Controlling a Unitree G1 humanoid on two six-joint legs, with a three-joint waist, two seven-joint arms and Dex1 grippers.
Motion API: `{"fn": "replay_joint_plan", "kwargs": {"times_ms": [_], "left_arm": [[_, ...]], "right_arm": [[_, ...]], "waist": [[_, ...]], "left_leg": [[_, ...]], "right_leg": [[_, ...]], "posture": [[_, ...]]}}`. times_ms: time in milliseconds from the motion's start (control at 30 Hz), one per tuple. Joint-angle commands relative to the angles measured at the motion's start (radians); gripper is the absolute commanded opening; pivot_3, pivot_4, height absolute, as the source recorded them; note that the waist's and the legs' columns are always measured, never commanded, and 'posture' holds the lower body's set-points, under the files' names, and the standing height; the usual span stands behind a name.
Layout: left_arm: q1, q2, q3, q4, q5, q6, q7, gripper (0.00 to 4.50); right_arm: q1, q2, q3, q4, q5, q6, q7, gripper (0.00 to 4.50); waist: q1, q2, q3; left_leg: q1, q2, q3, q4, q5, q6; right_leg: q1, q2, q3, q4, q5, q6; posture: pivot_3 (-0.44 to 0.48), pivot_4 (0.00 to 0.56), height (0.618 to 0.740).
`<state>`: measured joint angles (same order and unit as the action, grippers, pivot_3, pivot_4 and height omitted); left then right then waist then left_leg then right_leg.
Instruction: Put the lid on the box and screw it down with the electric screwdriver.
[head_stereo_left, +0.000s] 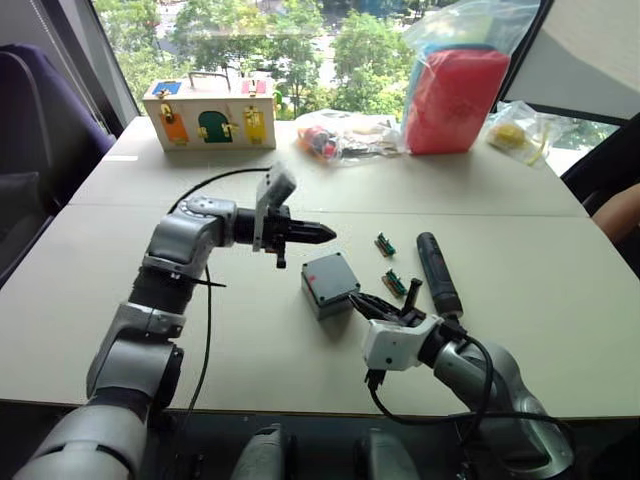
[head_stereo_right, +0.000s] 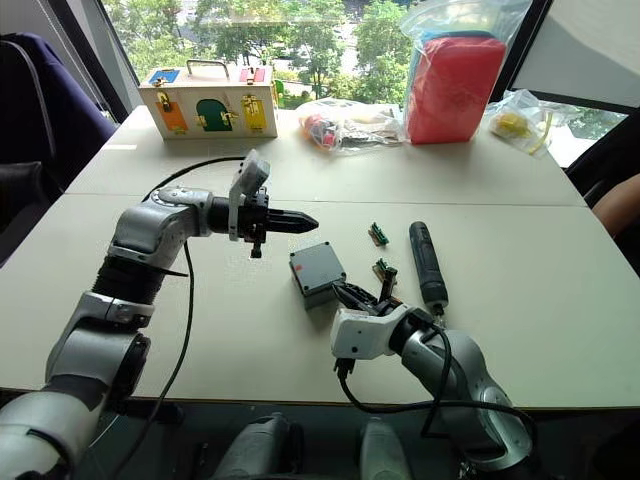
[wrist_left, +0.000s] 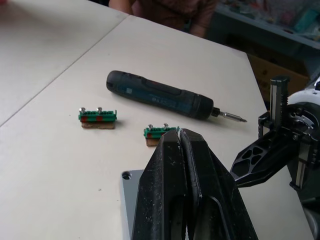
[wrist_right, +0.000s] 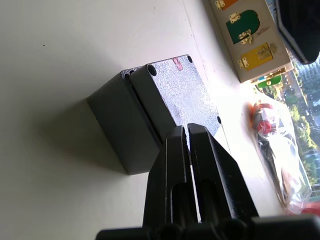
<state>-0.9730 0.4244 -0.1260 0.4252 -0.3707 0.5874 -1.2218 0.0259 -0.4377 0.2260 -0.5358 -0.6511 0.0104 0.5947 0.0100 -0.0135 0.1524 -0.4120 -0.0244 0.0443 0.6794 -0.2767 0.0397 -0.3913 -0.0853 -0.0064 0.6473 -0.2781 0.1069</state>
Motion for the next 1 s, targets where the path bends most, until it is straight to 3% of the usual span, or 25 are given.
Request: {"fn": "replay_joint_plan", "kwargs": {"times_ms": [33, 200, 400, 633, 1000], "left_arm": [[-0.044, -0.005, -0.006, 0.142, 0.069, -0.132, 0.000, 0.00], [-0.074, -0.008, -0.070, 0.313, 0.184, -0.298, -0.030, 0.00], [-0.086, -0.028, -0.062, 0.415, 0.214, -0.346, -0.059, 0.00], [-0.040, -0.027, -0.058, 0.356, 0.203, -0.315, -0.085, 0.00], [0.026, -0.016, -0.063, 0.243, 0.204, -0.264, -0.084, 0.00]], "right_arm": [[-0.008, 0.024, -0.053, -0.043, 0.054, 0.072, -0.004, 0.05], [-0.015, 0.058, -0.115, -0.072, 0.115, 0.148, -0.028, 0.05], [-0.065, 0.076, -0.107, 0.007, 0.167, 0.255, -0.006, 0.05], [-0.120, 0.071, -0.079, 0.112, 0.203, 0.248, -0.039, 0.05], [-0.108, 0.037, -0.020, 0.112, 0.245, 0.207, -0.027, 0.05]], "waist": [[0.001, 0.000, 0.000], [0.003, 0.000, 0.000], [0.001, 0.000, 0.000], [-0.001, 0.000, 0.000], [0.000, 0.000, 0.000]], "left_leg": [[0.000, 0.000, 0.000, 0.000, 0.000, 0.000], [0.000, 0.000, 0.000, 0.000, 0.000, 0.000], [-0.001, 0.000, 0.000, 0.000, 0.000, 0.000], [-0.007, 0.000, 0.000, 0.000, 0.000, 0.000], [-0.008, 0.000, 0.000, 0.000, 0.000, 0.000]], "right_leg": [[0.000, 0.000, 0.000, 0.000, 0.000, 0.000], [-0.001, 0.000, 0.000, 0.000, 0.000, 0.000], [-0.002, 0.000, 0.000, 0.000, 0.000, 0.000], [-0.007, -0.002, 0.000, 0.001, 0.000, 0.000], [-0.009, -0.001, 0.000, 0.001, 0.000, 0.000]], "posture": [[0.000, 0.150, 0.740], [0.000, 0.150, 0.740], [0.000, 0.150, 0.740], [0.000, 0.150, 0.740], [0.000, 0.150, 0.740]]}}
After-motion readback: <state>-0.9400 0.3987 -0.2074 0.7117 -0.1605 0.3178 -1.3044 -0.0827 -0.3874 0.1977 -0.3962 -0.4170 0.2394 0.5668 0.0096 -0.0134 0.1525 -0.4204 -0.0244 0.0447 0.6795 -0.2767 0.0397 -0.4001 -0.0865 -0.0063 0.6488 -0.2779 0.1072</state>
